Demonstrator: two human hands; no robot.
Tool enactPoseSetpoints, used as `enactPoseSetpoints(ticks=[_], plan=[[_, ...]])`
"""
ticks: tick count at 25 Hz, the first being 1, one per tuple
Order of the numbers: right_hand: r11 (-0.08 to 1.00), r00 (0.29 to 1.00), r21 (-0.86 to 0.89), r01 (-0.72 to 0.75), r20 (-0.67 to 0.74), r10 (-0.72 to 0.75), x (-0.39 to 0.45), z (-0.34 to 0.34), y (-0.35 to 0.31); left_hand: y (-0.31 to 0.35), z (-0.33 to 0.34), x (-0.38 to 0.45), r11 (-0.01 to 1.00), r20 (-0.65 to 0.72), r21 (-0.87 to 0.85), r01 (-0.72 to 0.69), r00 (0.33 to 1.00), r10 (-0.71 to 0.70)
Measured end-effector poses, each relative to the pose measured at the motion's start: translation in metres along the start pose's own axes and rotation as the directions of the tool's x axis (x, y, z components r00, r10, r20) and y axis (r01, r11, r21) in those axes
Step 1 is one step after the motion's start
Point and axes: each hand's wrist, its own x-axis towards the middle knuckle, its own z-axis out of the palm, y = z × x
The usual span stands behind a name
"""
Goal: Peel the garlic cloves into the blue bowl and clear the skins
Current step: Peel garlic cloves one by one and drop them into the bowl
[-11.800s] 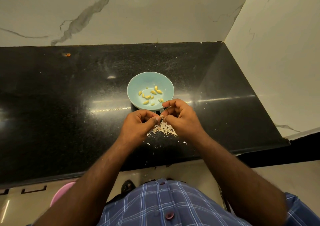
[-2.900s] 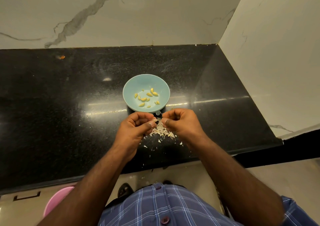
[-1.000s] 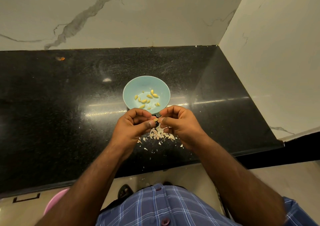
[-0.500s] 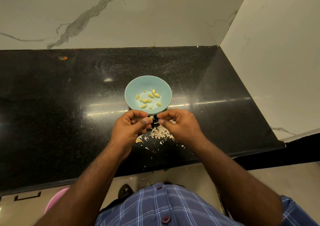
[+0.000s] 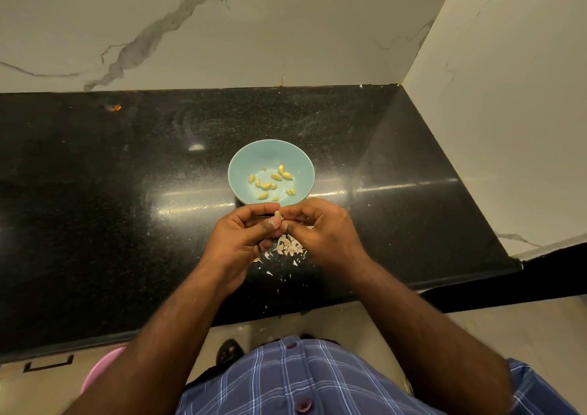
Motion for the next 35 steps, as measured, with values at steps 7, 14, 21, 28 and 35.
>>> enactPoseSetpoints(ticks=[7,14,21,28,35], plan=[[0.998,0.999,0.045,-0.053,0.001,0.053,-0.003,0.003,-0.001,-0.004,0.000,0.002,0.997,-0.020,-0.068,0.039,0.999,-0.041],[0.978,0.982,-0.139,-0.159,0.077,0.170,0.002,-0.013,0.008,-0.006,-0.010,0.009,0.999,-0.084,-0.035,0.009,0.996,-0.012],[0.954,0.979,-0.222,-0.202,-0.009,0.206,0.008,-0.017,0.009,-0.001,-0.014,0.011,0.985,-0.099,0.136,-0.105,0.988,0.119],[0.963,0.968,-0.112,-0.245,0.035,0.250,0.011,-0.015,0.001,0.002,-0.017,0.012,0.951,-0.092,0.278,-0.138,0.981,0.170],[0.963,0.966,-0.077,-0.259,-0.009,0.259,0.014,-0.010,-0.004,0.006,-0.024,0.014,0.923,-0.074,0.356,-0.145,0.980,0.183]])
